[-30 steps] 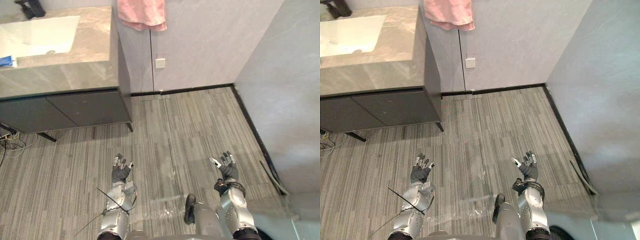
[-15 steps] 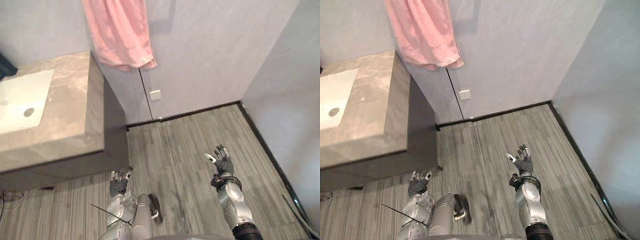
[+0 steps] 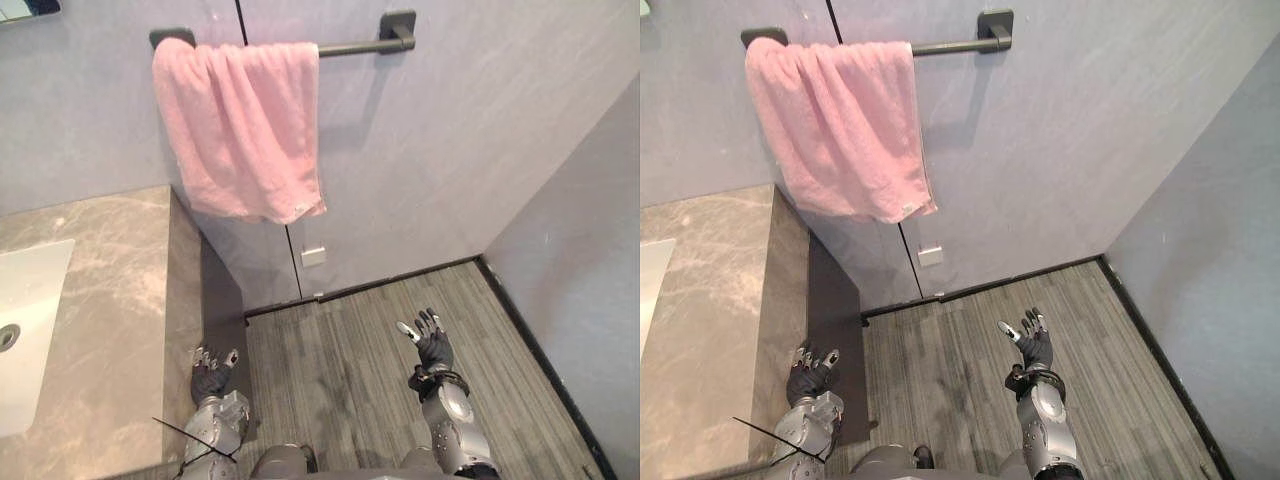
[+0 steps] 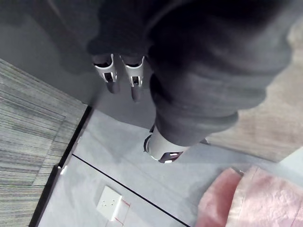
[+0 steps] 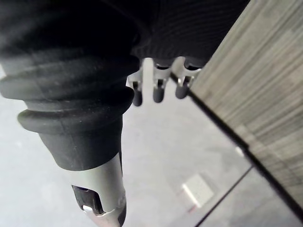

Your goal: Organize washtable

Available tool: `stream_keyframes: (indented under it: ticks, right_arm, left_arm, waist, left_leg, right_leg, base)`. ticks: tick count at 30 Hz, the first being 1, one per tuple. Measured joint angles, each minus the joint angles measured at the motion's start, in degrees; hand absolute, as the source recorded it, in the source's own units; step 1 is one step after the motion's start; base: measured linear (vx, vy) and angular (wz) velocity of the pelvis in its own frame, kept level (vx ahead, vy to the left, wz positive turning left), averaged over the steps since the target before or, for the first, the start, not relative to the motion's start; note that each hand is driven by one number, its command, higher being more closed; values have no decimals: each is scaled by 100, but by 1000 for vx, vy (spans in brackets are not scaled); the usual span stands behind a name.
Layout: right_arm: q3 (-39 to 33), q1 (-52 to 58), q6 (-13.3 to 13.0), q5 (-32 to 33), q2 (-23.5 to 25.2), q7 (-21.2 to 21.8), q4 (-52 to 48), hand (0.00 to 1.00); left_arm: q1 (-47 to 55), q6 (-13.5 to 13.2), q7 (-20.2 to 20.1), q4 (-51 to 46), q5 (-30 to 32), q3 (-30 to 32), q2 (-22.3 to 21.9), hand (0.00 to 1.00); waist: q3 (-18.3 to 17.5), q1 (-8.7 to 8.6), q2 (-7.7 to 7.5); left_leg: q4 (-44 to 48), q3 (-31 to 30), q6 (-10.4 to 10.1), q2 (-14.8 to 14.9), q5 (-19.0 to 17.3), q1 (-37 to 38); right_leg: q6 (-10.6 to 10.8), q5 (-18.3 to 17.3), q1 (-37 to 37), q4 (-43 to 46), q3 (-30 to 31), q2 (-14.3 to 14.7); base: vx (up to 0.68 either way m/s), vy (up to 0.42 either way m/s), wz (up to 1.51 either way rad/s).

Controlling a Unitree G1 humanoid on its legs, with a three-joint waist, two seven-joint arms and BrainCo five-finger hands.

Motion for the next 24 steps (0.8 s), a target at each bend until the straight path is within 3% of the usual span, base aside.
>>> stream_keyframes:
  ticks: [1, 3, 4, 5, 6, 7, 9, 13, 16, 19, 21, 22, 23, 24]
  right_arm:
    - [-29, 5, -2, 1, -10, 0, -79, 0]
    - [-99, 145, -14, 27, -58, 2, -191, 0]
    - [-105, 175, -14, 59, -69, 2, -209, 0]
    - [-130, 277, -14, 76, -73, 8, -290, 0]
    - [-154, 361, -22, 135, -67, 26, -359, 0]
    - [-177, 354, -14, 169, -152, 37, -342, 0]
    - [-351, 260, -31, 176, -270, 112, -393, 0]
    - [-491, 331, -51, 252, -331, 151, -580, 0]
    - [-415, 471, -86, 375, -330, 329, -614, 0]
    - [-334, 569, -127, 450, -375, 384, -626, 0]
    - [-276, 717, -143, 475, -391, 418, -891, 0]
    - [-272, 719, -149, 482, -357, 450, -968, 0]
    - [-292, 694, -175, 497, -368, 503, -1058, 0]
    - [-328, 640, -249, 500, -447, 501, -1056, 0]
  left_arm:
    - [-25, 2, -22, 4, 14, -9, 0, 0]
    - [-66, 2, -92, 25, 109, -82, -32, 0]
    - [-82, 2, -93, 33, 115, -103, -45, 0]
    - [-122, -3, -107, 28, 138, -159, -48, 0]
    - [-172, -1, -121, 127, 172, -186, -20, 0]
    - [-227, 23, -132, 234, 173, -243, -114, 0]
    - [-272, 5, -206, 244, 213, -438, -227, 0]
    - [-445, -33, -227, 218, 250, -548, -256, 0]
    - [-392, -115, -215, 85, 246, -497, -261, 0]
    - [-369, -130, -201, -68, 246, -381, -332, 0]
    - [-342, -217, -117, -279, 237, -170, -419, 0]
    - [-310, -232, -81, -414, 232, -106, -439, 0]
    - [-310, -251, -61, -606, 232, -52, -443, 0]
    - [-323, -307, -47, -824, 238, -36, -449, 0]
  waist:
    - [2, -12, 3]
    - [22, -142, 29]
    - [21, -162, 32]
    - [-16, -159, -34]
    - [9, -239, -68]
    - [7, -244, 102]
    - [27, -270, 171]
    - [22, -345, 137]
    - [9, -443, 189]
    - [21, -442, 232]
    - [-7, -410, 148]
    - [-2, -381, 80]
    - [-27, -313, 113]
    - [-40, -284, 163]
  left_leg:
    - [-25, -37, -4, 34, 0, 43]
    - [-19, -181, -70, 215, -27, 248]
    - [1, -196, -205, 288, -43, 287]
    - [64, -227, -478, 408, -149, 376]
    - [147, -340, -819, 509, -337, 468]
    - [130, -391, -842, 658, -353, 525]
    - [-54, -464, -1024, 665, -121, 466]
    - [38, -910, -1057, 691, -3, 537]
    - [479, -1315, -1060, 803, 2, 257]
    - [1102, -1539, -981, 896, 90, -34]
    - [1405, -1484, -1025, 805, 439, -211]
    - [1410, -1442, -1032, 761, 330, -264]
    - [1174, -1344, -1034, 637, 63, -305]
    - [693, -1274, -955, 444, 21, -422]
  right_leg:
    - [76, -61, -126, -227, 30, 70]
    - [274, -107, -519, -1447, 304, 490]
    - [335, -33, -588, -1737, 375, 602]
    - [375, 376, -669, -2578, 558, 821]
    - [258, 1359, -525, -3056, 712, 988]
    - [239, 1409, -419, -3091, 619, 1138]
    - [118, 1193, -501, -2795, 803, 1238]
    - [67, 445, -463, -2097, 648, 1133]
    - [46, 220, -182, -2103, 245, 1106]
    - [10, 175, 244, -2388, -141, 1114]
    - [-39, 215, 588, -2699, -301, 990]
    - [-41, 250, 615, -2780, -302, 953]
    - [-18, 323, 619, -2862, -292, 884]
    - [66, 374, 612, -2897, -310, 810]
  base:
    - [246, -165, 29]
    - [265, -254, 37]
    - [285, -317, 34]
    - [306, -353, 52]
    - [300, -362, 46]
    - [330, -360, 29]
    - [211, -229, 10]
    - [124, -186, 47]
    - [87, -159, 76]
    - [47, -90, 64]
    - [61, -60, 57]
    - [58, 11, 30]
    - [36, 39, 14]
    - [27, 49, 4]
